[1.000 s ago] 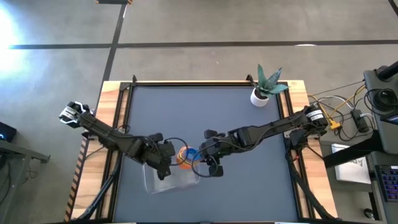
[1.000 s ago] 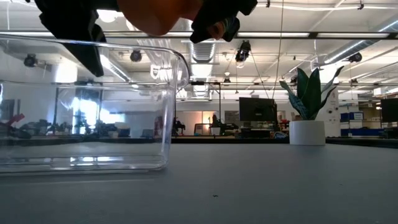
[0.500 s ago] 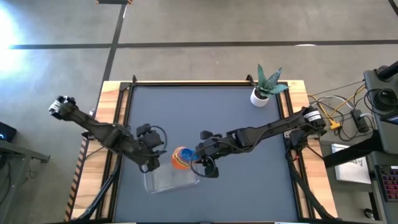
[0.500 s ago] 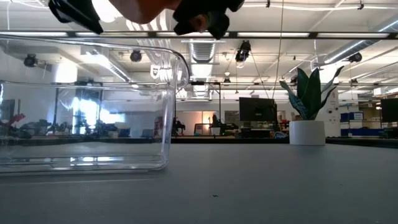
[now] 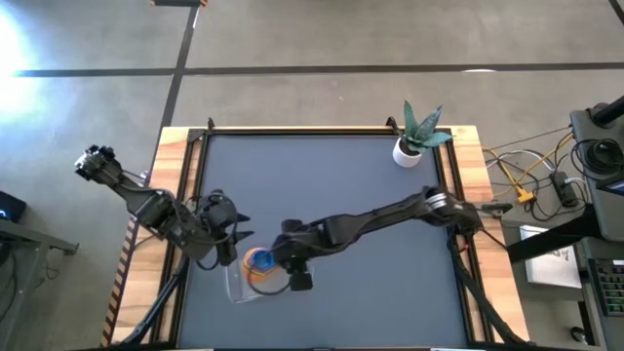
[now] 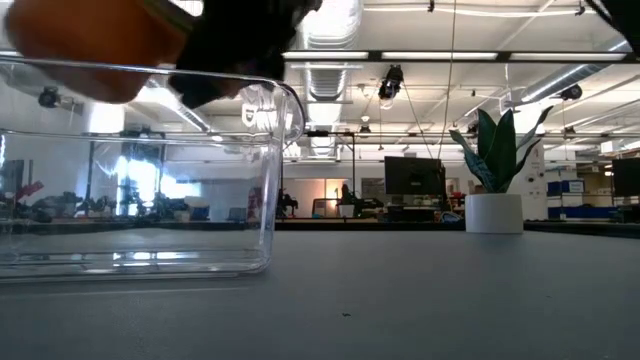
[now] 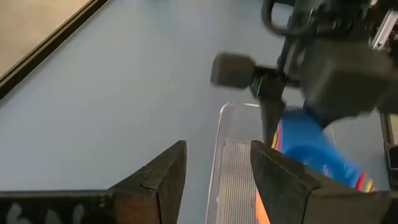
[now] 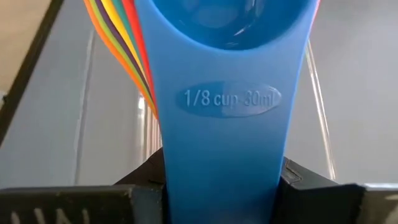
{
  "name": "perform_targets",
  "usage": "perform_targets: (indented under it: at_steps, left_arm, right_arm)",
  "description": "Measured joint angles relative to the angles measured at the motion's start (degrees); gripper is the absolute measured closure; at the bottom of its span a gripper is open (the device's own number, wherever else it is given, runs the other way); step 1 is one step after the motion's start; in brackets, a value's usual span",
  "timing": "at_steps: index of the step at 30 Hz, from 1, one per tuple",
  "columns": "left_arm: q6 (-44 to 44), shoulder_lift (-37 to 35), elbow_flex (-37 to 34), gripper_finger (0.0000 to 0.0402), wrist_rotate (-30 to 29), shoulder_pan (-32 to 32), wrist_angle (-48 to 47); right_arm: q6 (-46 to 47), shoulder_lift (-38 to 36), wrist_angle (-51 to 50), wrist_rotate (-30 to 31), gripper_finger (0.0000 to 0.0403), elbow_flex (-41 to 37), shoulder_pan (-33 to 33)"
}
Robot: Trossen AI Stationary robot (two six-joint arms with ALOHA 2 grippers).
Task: Nest measuring cups in basket
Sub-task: Put the nested measuring cups into the transparent bin
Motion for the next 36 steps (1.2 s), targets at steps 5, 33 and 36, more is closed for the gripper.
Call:
perform_targets:
  at_steps: [5,33,36]
  left_arm:
    - [-0.1,0.1,-0.1,0.0241,-1.5,-0.6,0.9]
    - [1.3,-2.4,0.0,0.0251,-8.9,-7.8,3.4]
    - [1.3,-2.5,0.0,0.0251,-8.9,-7.9,3.4]
  right_arm:
    - [0.7,8.4,-6.4,0.6,0.0281,11.2,0.0]
    - [-2.4,17.9,-17.2,0.2,0.0181,23.0,0.0]
    - [-2.4,17.2,-18.7,0.0,0.0166,23.0,0.3]
